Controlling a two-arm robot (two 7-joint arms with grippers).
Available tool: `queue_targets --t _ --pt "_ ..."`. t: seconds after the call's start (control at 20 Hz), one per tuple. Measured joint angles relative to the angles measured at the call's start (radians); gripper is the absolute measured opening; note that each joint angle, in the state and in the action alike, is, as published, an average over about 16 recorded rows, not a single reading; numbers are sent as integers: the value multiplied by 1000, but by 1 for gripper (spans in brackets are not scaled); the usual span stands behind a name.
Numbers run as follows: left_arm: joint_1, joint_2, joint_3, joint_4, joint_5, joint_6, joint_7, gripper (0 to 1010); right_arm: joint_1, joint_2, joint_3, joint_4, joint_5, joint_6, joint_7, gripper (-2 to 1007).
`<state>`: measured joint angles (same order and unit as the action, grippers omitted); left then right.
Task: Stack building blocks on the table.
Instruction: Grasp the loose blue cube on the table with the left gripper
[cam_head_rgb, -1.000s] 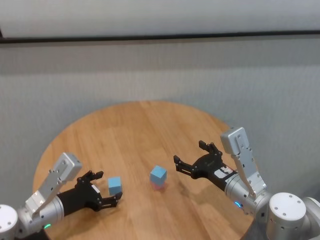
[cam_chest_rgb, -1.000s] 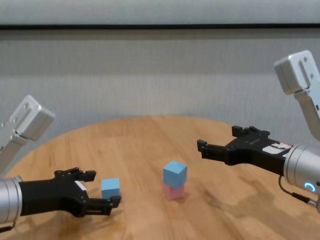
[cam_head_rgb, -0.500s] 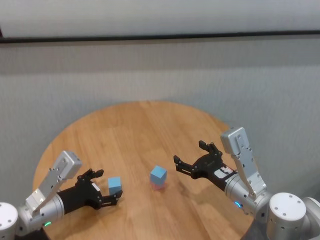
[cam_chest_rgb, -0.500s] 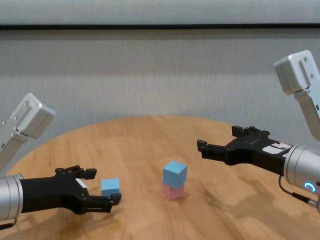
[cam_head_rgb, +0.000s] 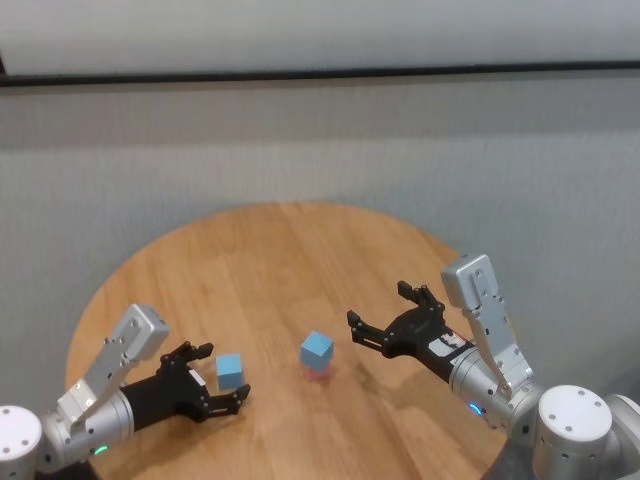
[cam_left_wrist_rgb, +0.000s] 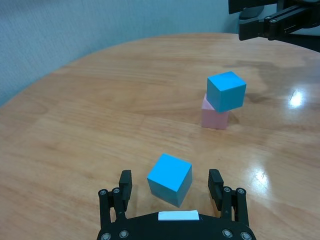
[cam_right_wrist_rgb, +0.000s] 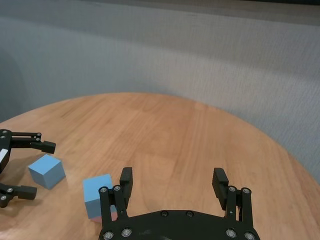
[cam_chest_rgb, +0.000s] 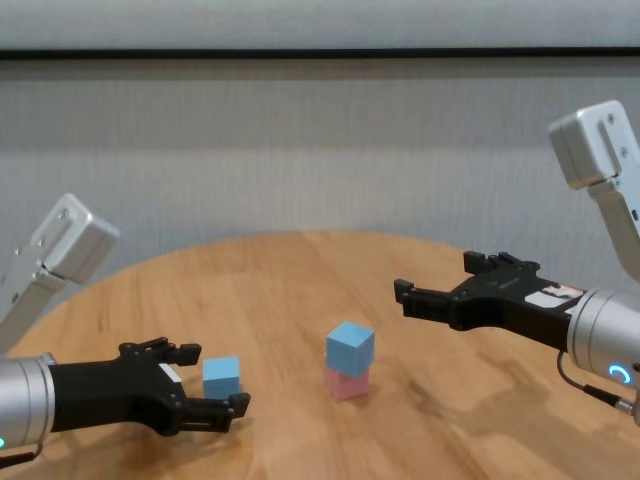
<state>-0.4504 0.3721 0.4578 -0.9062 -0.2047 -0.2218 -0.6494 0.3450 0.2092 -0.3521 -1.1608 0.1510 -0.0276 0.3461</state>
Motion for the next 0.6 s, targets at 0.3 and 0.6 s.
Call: queue_targets --t 0.3,0.6 --pt "-5 -6 3 12 -1 -4 -5 1003 0 0 0 0 0 0 0 1005" --pt "-11 -10 4 23 -3 -9 -8 1003 0 0 0 0 0 0 0 1005"
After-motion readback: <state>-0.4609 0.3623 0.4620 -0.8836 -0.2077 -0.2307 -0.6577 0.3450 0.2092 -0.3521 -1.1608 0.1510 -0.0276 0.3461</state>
